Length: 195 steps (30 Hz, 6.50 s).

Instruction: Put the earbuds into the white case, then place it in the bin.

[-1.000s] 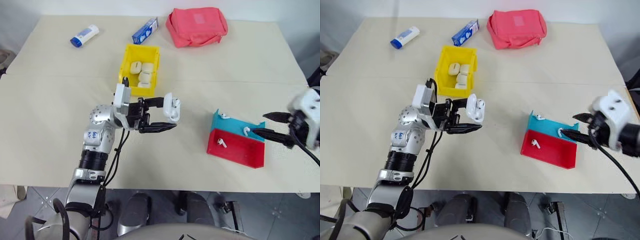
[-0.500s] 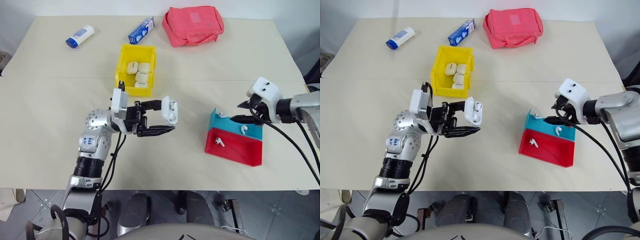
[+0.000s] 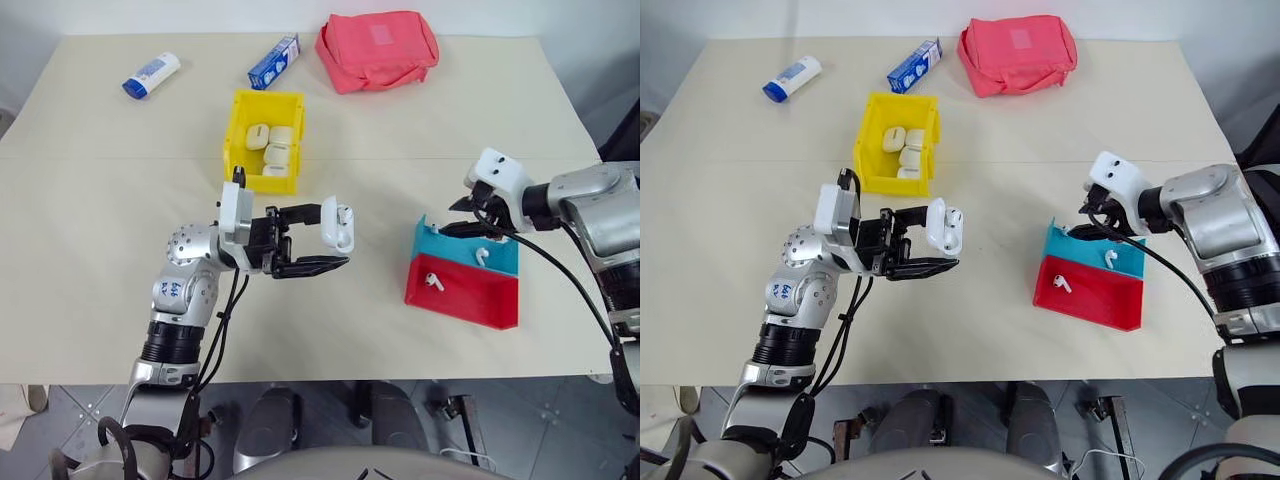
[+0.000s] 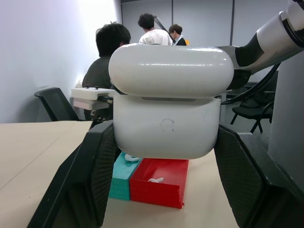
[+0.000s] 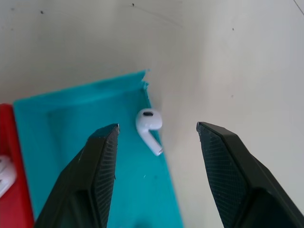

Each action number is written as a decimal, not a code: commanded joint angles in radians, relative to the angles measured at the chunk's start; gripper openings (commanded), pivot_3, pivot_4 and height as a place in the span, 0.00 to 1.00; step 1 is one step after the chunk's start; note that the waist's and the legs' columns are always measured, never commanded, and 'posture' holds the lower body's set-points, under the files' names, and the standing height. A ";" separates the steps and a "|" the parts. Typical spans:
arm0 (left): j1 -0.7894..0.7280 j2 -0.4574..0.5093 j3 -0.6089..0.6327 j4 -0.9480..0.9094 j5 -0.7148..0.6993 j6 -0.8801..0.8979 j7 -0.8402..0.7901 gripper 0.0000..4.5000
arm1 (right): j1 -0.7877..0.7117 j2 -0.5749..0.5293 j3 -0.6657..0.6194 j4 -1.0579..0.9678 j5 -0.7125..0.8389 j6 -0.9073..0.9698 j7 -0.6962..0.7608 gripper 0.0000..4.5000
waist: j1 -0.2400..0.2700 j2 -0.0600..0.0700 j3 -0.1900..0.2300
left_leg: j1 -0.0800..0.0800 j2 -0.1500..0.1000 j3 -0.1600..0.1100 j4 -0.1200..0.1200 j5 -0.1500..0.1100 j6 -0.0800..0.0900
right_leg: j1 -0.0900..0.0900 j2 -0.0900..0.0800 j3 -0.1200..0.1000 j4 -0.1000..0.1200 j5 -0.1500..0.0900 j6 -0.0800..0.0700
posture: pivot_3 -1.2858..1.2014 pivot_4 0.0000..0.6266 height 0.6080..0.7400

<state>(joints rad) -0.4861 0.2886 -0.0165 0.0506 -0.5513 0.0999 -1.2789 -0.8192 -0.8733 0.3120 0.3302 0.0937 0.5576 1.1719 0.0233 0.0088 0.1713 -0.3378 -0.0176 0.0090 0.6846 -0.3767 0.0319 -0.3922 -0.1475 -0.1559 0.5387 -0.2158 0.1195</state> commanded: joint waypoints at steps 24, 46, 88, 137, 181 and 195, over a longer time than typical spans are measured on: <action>0.025 0.018 0.012 -0.065 -0.030 0.002 0.026 0.61 | -0.076 0.093 0.011 0.163 -0.133 -0.095 0.080 0.59 | -0.001 0.000 0.000 | 0.001 0.000 0.000 0.000 0.000 -0.001 | 0.000 0.000 0.000 0.001 0.000 0.000 | 0.52 0.24 1.00; 0.013 0.016 0.013 -0.048 -0.032 0.001 0.018 0.61 | 0.001 0.066 -0.174 -0.120 0.000 -0.019 0.079 0.11 | 0.002 0.001 0.000 | 0.001 0.000 0.000 0.000 0.000 -0.001 | 0.000 0.000 0.001 0.001 0.000 0.000 | 0.52 0.24 1.00; -0.162 -0.092 -0.005 0.167 -0.035 0.002 -0.126 0.61 | 0.600 0.508 -0.381 -0.944 0.920 0.106 -0.529 0.11 | 0.003 0.000 0.000 | 0.001 -0.001 0.000 -0.001 0.000 0.002 | -0.001 0.000 0.002 0.003 -0.001 -0.001 | 0.52 0.24 1.00; -0.124 -0.106 0.039 0.172 -0.052 -0.036 -0.116 0.61 | 0.588 0.196 -0.387 -0.891 0.853 0.029 -0.335 0.11 | 0.006 0.000 0.000 | 0.001 0.000 -0.001 -0.001 -0.001 0.003 | -0.001 -0.001 0.002 0.002 0.000 -0.001 | 0.52 0.24 1.00; -0.120 -0.131 0.034 0.205 -0.076 0.017 -0.166 0.61 | 0.513 0.337 -0.320 -0.874 0.837 0.025 -0.393 0.11 | 0.004 0.000 0.000 | 0.000 0.000 -0.001 -0.001 -0.001 0.003 | -0.001 -0.001 0.001 0.001 0.000 -0.001 | 0.52 0.24 1.00; -0.127 -0.119 0.047 0.198 -0.083 0.017 -0.155 0.61 | 0.579 0.308 -0.320 -0.821 0.786 -0.007 -0.353 0.11 | 0.004 0.000 0.000 | 0.000 0.000 -0.001 -0.001 -0.001 0.003 | -0.001 -0.001 0.001 0.001 0.000 -0.001 | 0.52 0.24 1.00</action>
<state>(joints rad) -0.5914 0.1746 -0.0058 0.2938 -0.5878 0.1313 -1.4356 -0.2607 -0.5403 -0.0065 -0.5132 0.9076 0.5221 0.8192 0.0272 0.0085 0.1715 -0.3374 -0.0180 0.0078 0.6838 -0.3776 0.0348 -0.3929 -0.1482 -0.1547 0.5400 -0.2163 0.1187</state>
